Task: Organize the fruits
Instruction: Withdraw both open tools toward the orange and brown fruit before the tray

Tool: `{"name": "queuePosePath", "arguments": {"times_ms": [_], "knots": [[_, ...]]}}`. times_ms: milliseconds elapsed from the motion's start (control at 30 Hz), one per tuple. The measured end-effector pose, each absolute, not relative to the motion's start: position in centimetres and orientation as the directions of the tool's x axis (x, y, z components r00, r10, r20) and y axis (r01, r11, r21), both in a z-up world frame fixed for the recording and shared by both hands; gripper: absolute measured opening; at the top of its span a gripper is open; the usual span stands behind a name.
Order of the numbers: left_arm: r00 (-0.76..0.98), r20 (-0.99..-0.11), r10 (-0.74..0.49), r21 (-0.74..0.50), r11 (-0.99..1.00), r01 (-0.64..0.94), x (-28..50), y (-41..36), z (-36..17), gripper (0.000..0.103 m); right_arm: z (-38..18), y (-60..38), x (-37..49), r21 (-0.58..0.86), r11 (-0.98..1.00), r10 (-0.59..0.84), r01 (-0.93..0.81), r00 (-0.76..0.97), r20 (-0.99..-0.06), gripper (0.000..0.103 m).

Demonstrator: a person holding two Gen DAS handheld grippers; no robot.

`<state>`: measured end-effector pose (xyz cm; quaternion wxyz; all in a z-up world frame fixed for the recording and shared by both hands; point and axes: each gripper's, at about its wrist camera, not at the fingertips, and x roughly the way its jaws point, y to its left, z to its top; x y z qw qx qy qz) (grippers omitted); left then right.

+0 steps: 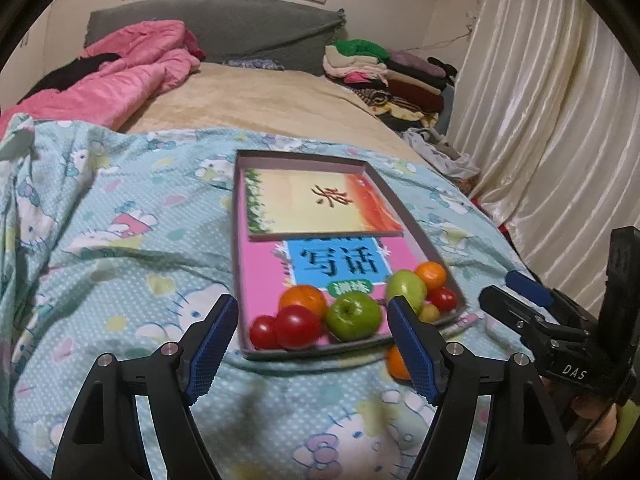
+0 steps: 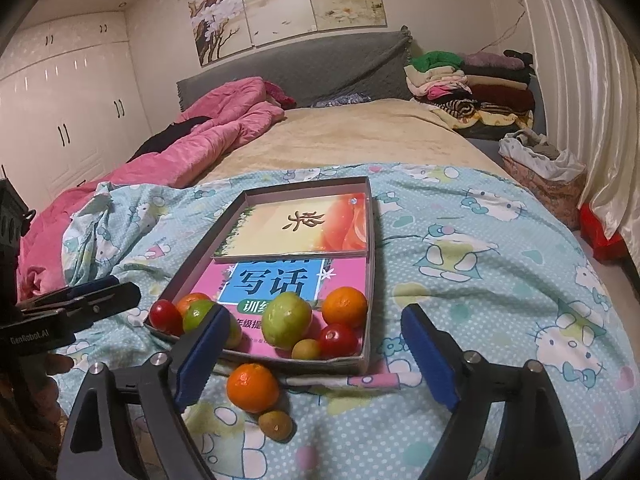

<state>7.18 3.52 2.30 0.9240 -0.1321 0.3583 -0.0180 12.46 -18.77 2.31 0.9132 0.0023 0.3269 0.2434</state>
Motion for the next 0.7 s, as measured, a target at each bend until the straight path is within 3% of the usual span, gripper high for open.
{"name": "queuePosePath", "arguments": {"times_ms": [333, 700], "knots": [[0.725, -0.669, -0.164, -0.251, 0.968, -0.012, 6.9, 1.5, 2.1, 0.078, 2.5, -18.6, 10.9, 0.167, 0.874, 0.453, -0.456, 0.643, -0.617, 0.089], [0.706, -0.679, -0.202, -0.266, 0.964, 0.019, 6.8, 0.7, 2.0, 0.078, 1.1, -17.3, 9.8, 0.107, 0.885, 0.39, -0.452, 0.598, -0.7, 0.089]]}}
